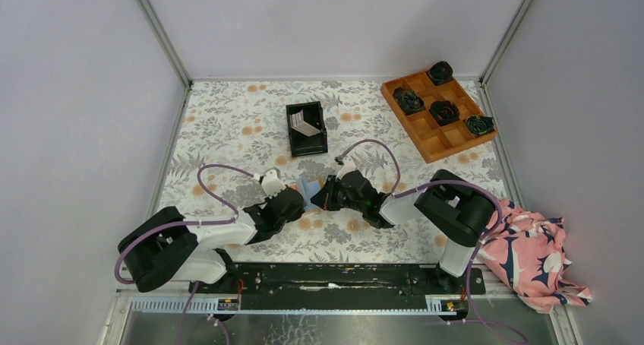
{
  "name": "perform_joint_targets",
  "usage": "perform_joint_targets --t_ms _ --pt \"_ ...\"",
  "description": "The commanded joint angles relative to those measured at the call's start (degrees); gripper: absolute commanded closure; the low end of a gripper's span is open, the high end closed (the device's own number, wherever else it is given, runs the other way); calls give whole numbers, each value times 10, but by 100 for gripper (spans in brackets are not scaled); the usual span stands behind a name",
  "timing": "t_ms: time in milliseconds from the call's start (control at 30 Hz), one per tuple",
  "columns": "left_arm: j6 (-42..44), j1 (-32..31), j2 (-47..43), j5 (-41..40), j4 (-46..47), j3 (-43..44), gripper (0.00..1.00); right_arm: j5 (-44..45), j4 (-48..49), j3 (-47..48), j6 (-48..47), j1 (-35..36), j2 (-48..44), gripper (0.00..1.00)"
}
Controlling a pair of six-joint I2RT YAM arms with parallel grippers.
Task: Put the credit cards into the card holder
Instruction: Open the card holder at the center of the board.
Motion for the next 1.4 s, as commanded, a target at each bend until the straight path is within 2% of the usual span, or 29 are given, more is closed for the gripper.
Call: perform_joint_targets --t_ms 0,667,900,1167,1367 --pt "7 -3 36 16 -90 -34 94 -6 25 25 -12 -5 3 100" --pt "0 -13 33 6 -126 -15 95 -66 48 70 -12 -5 61 100" --pt "-23 -39 0 -15 -199 12 95 -66 37 80 -19 -4 100 100" --pt "-72 -95 -52 -69 -338 82 89 4 -49 97 -63 10 99 100" --pt "-106 -133 -110 -123 -415 124 87 18 -64 101 -74 24 104 100"
